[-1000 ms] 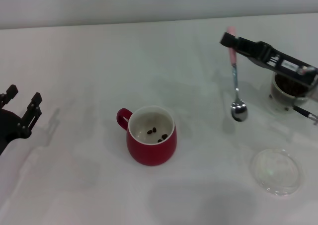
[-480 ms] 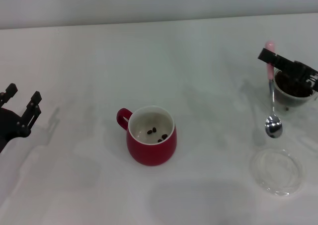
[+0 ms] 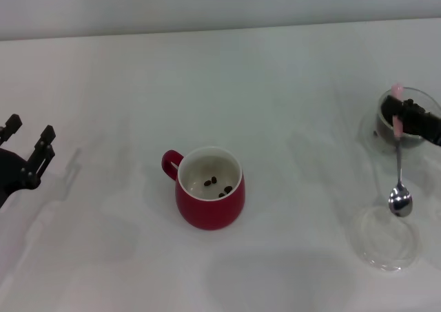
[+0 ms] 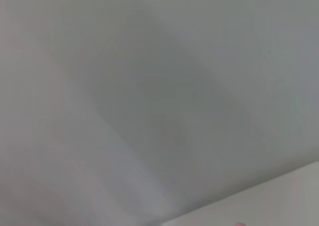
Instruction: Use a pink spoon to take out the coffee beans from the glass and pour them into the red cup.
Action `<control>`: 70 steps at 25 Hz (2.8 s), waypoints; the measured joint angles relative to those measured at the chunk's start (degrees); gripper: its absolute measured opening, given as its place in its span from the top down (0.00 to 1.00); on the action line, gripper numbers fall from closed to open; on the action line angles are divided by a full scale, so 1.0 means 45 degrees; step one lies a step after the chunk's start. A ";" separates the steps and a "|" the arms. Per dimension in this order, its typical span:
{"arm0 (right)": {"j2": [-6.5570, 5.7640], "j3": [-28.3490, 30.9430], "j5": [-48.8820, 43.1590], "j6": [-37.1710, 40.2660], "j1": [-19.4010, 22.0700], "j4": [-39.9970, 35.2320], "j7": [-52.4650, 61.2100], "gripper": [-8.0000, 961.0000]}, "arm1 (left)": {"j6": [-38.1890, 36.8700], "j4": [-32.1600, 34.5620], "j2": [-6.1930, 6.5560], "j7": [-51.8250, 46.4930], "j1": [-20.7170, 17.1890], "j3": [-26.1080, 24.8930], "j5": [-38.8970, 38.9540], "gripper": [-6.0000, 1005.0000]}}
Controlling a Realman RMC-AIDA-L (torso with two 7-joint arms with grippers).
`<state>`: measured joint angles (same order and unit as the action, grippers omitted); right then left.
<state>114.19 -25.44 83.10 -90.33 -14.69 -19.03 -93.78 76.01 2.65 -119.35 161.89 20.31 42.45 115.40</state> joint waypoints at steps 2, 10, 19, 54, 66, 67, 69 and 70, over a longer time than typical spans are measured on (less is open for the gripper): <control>0.0010 -0.0053 -0.0032 0.0059 0.0064 0.0211 -0.0136 0.83 | -0.0002 0.0020 -0.0001 0.0000 0.0016 0.0001 0.0000 0.43; 0.0006 -0.0110 -0.0113 0.0761 0.0118 0.1174 -0.0769 0.83 | -0.0015 0.0152 -0.0001 0.0000 0.0002 0.0000 0.0000 0.43; 0.0034 -0.0224 -0.0130 0.1682 0.0232 0.1544 -0.1084 0.83 | -0.0017 0.0153 -0.0001 0.0000 -0.0035 0.0001 0.0000 0.44; -0.0005 -0.0264 -0.0127 0.2321 0.0765 0.1797 -0.0453 0.82 | -0.0195 0.0153 -0.0002 0.0000 0.0037 0.0000 0.0000 0.43; -0.0047 -0.0178 -0.0072 0.2150 0.0733 0.1737 -0.0434 0.79 | -0.0190 0.0091 -0.0020 0.0000 0.0027 0.0035 0.0000 0.43; -0.0090 -0.0136 -0.0017 0.2052 0.0729 0.1727 -0.0433 0.79 | -0.0186 0.0085 -0.0020 0.0000 0.0016 0.0040 0.0000 0.43; -0.0221 0.0014 0.0115 0.1780 0.0726 0.1720 -0.0429 0.79 | -0.0168 0.0081 -0.0026 0.0000 -0.0006 0.0039 0.0005 0.43; -0.0314 0.0139 0.0155 0.1629 0.0726 0.1714 -0.0424 0.79 | -0.0150 0.0078 -0.0031 0.0000 -0.0024 0.0034 0.0007 0.43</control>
<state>112.78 -24.82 83.80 -83.00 -11.42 -11.32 -95.69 75.33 3.00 -119.49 161.89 20.21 42.60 115.43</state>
